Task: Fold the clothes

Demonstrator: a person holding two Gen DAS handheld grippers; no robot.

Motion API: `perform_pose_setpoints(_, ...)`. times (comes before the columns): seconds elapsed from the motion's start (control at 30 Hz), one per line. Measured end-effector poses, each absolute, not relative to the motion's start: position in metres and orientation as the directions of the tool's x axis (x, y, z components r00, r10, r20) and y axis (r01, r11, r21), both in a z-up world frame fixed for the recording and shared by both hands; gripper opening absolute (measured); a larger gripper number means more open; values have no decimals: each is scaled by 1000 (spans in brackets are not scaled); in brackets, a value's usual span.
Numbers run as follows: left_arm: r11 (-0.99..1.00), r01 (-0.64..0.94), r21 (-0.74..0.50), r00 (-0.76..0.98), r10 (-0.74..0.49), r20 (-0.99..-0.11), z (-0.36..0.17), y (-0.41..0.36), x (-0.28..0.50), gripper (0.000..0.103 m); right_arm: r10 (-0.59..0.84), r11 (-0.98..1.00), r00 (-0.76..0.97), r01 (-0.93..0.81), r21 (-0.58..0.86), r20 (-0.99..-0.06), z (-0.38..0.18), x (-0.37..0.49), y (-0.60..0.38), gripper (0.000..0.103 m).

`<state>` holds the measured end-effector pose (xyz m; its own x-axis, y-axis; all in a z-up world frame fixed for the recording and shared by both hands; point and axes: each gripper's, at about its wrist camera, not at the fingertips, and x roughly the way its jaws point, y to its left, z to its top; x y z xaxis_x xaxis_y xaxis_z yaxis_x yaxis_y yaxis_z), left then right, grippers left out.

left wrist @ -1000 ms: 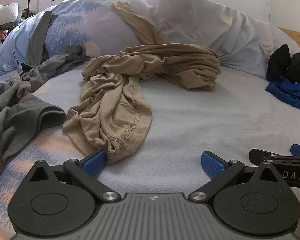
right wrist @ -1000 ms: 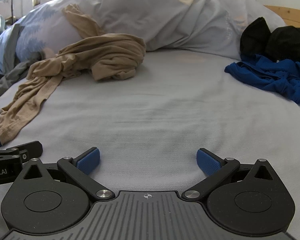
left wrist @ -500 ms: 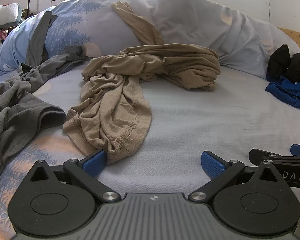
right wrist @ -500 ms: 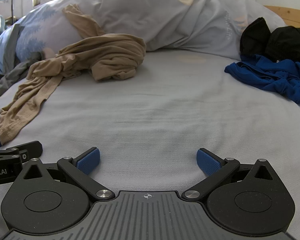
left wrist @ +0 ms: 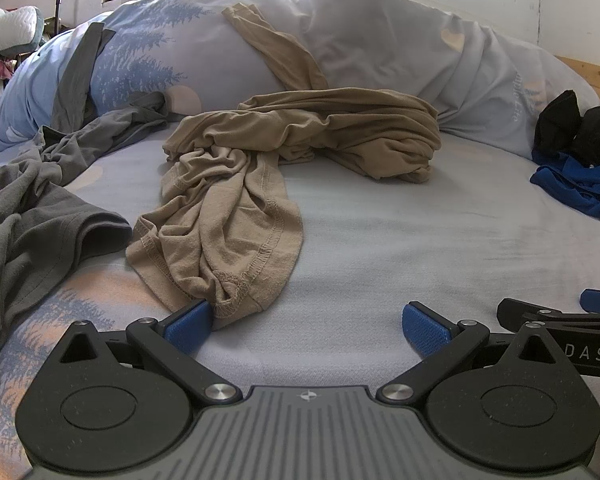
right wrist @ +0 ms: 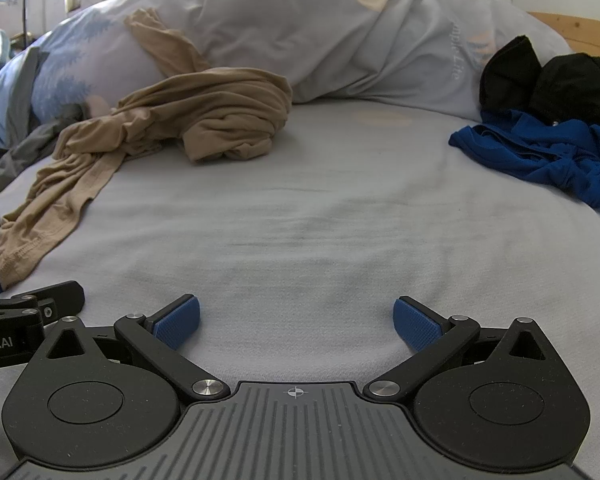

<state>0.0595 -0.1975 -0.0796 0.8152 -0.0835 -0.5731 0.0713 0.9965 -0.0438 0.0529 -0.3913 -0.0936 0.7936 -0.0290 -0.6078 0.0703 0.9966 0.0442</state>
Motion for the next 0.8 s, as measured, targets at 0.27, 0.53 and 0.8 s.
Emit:
perform_pose_setpoints(0.27,997,70,-44,816,-83,-573,-80,-198,59,103,-29,997,794,70,43,-608,-94,54,-391,103)
perform_pose_setpoints(0.53,997,70,-43,816,-82,-573,-80,-198,59,103,-30,997,794,70,43,-608,-94,56,-391,103)
perform_pose_setpoints(0.8,997,70,-43,816,-82,-573,-80,-198,59,103,-28,997,794,70,45,-607,-93,53,-391,103)
